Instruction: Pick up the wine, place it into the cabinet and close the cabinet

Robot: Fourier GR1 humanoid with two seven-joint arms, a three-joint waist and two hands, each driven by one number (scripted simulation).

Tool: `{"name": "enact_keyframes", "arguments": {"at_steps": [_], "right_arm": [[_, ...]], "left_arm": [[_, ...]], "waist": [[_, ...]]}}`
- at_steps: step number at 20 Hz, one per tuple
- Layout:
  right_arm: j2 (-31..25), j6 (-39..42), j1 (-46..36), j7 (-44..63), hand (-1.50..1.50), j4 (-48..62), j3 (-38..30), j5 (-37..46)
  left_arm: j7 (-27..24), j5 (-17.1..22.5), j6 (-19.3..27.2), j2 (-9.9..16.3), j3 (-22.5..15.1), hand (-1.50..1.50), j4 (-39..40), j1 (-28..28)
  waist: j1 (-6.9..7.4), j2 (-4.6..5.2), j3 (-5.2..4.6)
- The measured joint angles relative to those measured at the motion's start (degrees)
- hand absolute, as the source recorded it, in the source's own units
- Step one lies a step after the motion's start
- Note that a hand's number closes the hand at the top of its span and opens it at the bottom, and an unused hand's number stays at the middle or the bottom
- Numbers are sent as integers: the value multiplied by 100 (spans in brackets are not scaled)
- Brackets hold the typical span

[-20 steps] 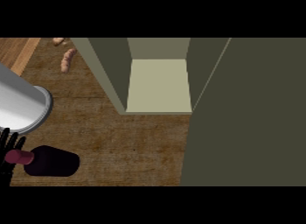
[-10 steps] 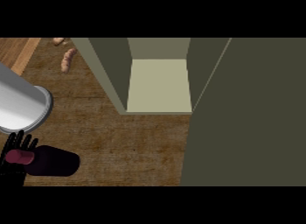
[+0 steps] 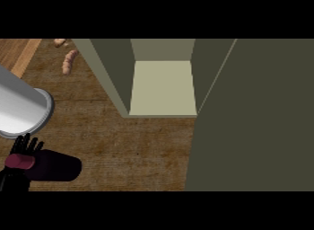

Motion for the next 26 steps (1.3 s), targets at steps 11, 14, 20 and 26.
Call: {"name": "enact_keyframes", "arguments": {"at_steps": [11,14,20,26], "right_arm": [[29,22,106,-142,-150,2,136,29],[-1,60,168,-179,-150,-2,68,24],[-8,57,131,-148,-150,3,40,29],[-5,-17,-119,76,-150,19,11,23]], "left_arm": [[-299,-146,35,-22,-184,-150,597,-220],[-638,-254,20,-7,-200,-150,1021,-347],[-729,-56,-51,106,-127,150,1438,-656],[-968,-29,-447,117,-311,150,1601,-676]], "waist": [[4,-1,1],[-5,0,0],[-2,0,0],[4,-5,11]]}}
